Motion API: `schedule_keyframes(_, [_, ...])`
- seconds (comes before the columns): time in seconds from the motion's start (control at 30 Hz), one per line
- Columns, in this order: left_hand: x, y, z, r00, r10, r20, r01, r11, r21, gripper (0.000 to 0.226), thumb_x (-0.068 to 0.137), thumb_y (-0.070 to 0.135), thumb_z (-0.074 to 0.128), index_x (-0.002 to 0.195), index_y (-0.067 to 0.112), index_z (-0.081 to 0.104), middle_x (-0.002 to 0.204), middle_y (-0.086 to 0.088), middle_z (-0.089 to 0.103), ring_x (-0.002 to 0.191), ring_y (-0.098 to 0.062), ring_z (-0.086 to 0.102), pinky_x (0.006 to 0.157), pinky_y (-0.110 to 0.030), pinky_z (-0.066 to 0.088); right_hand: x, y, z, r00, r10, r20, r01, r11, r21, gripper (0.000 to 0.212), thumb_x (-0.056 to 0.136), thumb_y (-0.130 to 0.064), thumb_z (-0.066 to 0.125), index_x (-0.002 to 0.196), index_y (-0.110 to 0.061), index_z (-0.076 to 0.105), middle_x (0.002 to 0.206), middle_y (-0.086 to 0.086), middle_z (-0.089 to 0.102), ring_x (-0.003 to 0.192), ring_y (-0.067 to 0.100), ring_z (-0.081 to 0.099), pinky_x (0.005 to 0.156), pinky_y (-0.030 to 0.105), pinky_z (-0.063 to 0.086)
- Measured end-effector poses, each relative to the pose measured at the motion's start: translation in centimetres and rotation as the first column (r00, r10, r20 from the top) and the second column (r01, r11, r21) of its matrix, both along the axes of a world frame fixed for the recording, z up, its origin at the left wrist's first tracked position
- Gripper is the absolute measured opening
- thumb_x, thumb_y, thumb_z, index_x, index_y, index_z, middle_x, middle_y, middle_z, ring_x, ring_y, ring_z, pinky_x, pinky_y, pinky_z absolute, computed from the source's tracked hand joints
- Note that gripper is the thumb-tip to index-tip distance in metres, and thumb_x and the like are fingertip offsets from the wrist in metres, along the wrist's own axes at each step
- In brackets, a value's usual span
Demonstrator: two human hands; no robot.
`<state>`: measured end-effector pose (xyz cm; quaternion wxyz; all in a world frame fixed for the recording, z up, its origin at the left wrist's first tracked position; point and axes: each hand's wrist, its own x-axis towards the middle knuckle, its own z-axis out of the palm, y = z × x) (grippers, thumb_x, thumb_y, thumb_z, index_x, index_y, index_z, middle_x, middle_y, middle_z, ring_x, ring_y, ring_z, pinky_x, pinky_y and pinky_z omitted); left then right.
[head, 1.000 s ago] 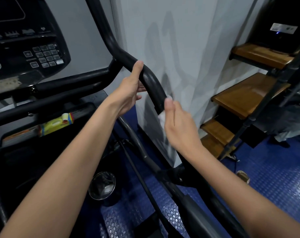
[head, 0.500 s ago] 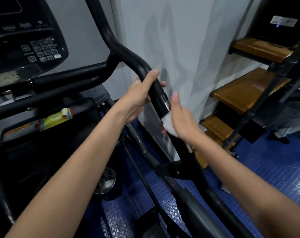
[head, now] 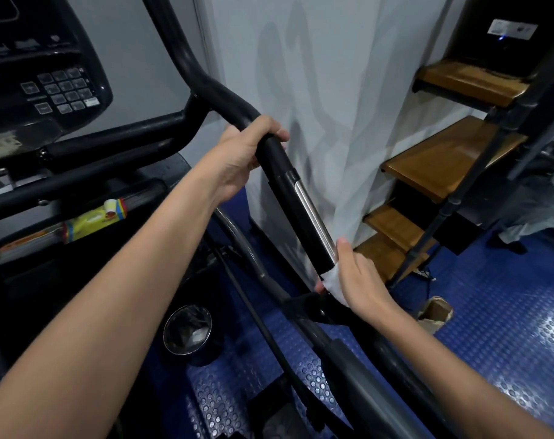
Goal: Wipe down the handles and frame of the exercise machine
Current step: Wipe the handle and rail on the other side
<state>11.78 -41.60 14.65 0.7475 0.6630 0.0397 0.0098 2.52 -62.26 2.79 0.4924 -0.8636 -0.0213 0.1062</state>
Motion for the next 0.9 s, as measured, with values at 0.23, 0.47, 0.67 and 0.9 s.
schedule_keyframes(0.23, [0.2,0.9,-0.5,0.999,-0.04,-0.01,0.04,0.999,0.008,0.045,0.077,0.032,0.077,0.111,0.016,0.052,0.093,0.002,0.068,0.098,-0.019,0.065,0.113,-0.048,0.042,6.2,6.9,7.0,0.968,-0.049,0.246,0.03,0.996,0.083,0.075,0.105,-0.047,0.01,0.069,-0.011,0.066,0.065,0.008,0.07,0.08,0.025,0.068,0.081,0.035,0.049])
schedule_keyframes(0.47, [0.4,1.6,-0.8,0.993,-0.111,-0.043,0.112,0.993,0.029,0.064,0.073,0.048,0.08,0.123,0.026,0.047,0.107,0.007,0.065,0.113,-0.012,0.063,0.118,-0.048,0.033,3.5,6.0,4.0,0.926,-0.082,0.368,0.088,0.996,0.001,0.071,0.106,-0.045,0.007,0.063,-0.014,0.053,0.057,0.01,0.065,0.063,0.018,0.067,0.065,0.038,0.052])
schedule_keyframes(0.67, [0.6,1.4,-1.1,0.992,-0.121,-0.02,0.121,0.993,-0.02,0.066,0.072,0.047,0.081,0.124,0.024,0.048,0.111,0.006,0.065,0.116,-0.011,0.062,0.117,-0.048,0.035,-1.4,1.9,0.5,0.949,-0.098,0.3,0.143,0.981,-0.131,0.072,0.108,-0.038,0.01,0.053,-0.008,0.047,0.048,0.006,0.055,0.047,0.014,0.054,0.047,0.024,0.032])
schedule_keyframes(0.9, [0.4,1.2,-1.0,0.992,-0.125,0.01,0.126,0.992,-0.024,0.067,0.074,0.046,0.079,0.127,0.02,0.046,0.106,0.007,0.066,0.113,-0.011,0.062,0.118,-0.05,0.032,6.0,6.0,4.9,0.984,-0.067,0.164,0.056,0.996,0.071,0.084,0.102,-0.055,0.005,0.078,-0.009,0.07,0.064,0.01,0.073,0.066,0.021,0.071,0.076,0.03,0.054])
